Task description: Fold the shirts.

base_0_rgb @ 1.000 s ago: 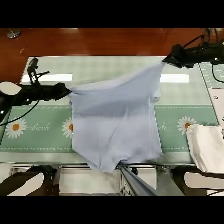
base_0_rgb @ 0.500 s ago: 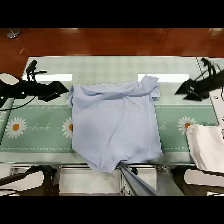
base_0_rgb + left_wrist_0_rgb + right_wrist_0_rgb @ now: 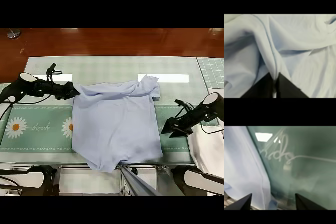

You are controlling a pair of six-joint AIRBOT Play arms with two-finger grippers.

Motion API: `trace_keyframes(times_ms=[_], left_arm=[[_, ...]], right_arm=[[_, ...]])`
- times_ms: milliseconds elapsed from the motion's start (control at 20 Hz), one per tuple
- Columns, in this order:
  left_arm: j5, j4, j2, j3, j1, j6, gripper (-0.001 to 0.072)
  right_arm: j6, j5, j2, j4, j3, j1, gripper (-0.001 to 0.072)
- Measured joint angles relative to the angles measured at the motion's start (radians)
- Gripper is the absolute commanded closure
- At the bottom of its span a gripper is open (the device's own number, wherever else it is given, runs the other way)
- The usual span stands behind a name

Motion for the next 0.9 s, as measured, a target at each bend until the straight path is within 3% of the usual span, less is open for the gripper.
trace_keyframes(times_ms=[400,450,550,600,900], left_arm=[[-0.036,-0.016,-0.022,0.039,-0.019,0.008,0.0682],[-0.042,-0.016,-0.022,0.040,-0.019,0.009,0.0682],[-0.043,-0.017,-0.022,0.042,-0.020,0.010,0.0682],[-0.043,-0.017,-0.022,0.042,-0.020,0.010,0.0682],[-0.048,-0.018,-0.021,0.045,-0.018,0.011,0.0682]], right_arm=[[-0.006,-0.017,0.003,-0.004,-0.049,0.248,0.0097],[-0.006,-0.019,0.003,-0.002,-0.050,0.275,0.0122],[-0.007,-0.021,0.003,0.011,-0.051,0.319,0.0412],[-0.008,-0.023,0.003,0.019,-0.051,0.337,0.0694],[-0.038,-0.048,0.003,0.073,-0.046,0.383,0.0690]])
